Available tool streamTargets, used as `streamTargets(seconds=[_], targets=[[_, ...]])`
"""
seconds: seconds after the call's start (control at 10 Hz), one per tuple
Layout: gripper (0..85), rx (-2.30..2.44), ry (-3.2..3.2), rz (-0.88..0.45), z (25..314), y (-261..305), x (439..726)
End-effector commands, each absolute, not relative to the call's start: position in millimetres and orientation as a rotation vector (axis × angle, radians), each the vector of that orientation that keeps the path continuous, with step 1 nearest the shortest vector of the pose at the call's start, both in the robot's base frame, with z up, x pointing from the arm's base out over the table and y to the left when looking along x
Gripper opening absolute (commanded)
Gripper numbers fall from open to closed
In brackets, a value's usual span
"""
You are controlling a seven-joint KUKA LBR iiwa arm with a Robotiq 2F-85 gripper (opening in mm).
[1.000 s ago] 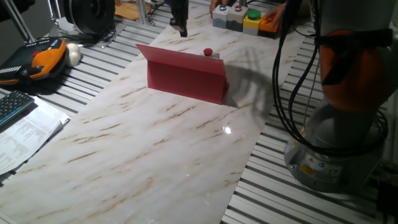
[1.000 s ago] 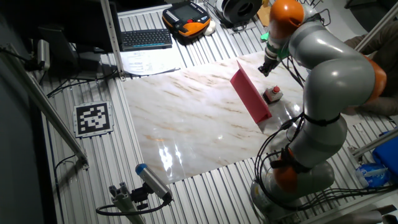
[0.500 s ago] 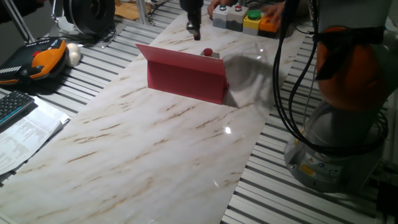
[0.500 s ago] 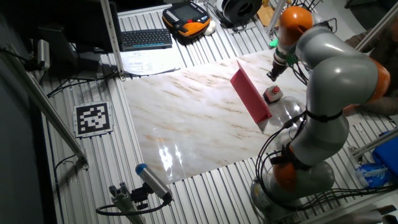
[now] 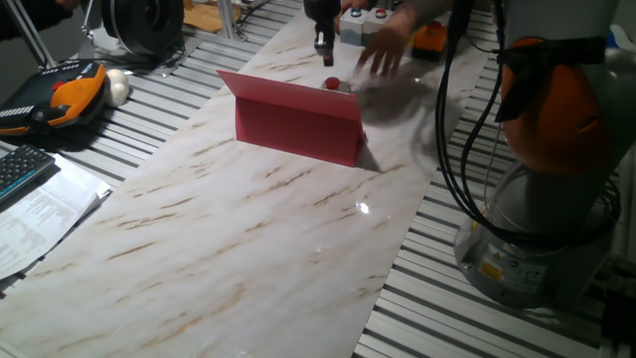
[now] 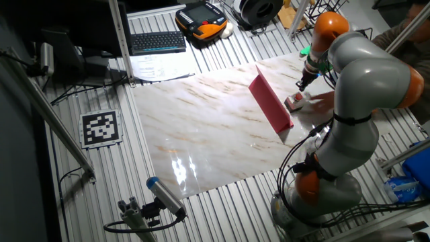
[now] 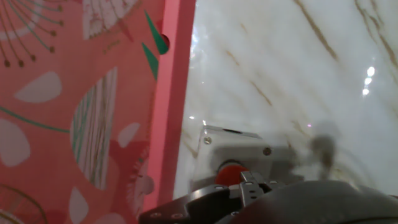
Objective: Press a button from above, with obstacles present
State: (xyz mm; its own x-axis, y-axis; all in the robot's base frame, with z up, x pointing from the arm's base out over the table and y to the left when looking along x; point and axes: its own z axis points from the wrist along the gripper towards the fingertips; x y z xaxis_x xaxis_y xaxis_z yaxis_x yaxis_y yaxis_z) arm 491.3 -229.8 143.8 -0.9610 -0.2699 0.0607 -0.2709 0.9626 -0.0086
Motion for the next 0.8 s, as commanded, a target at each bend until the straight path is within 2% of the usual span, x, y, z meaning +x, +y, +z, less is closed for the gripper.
streamTargets(seconds=[0.0,0.3,0.5,0.7], targets=[[0.0,0.407,-3.065,0.028,139.5,-222.8,492.8],[0.0,0.404,-3.081,0.044,130.3,-212.0,495.7],[0.0,0.406,-3.045,0.038,136.7,-203.1,518.8],[0.0,0.400,-3.054,0.047,136.5,-199.6,529.1]])
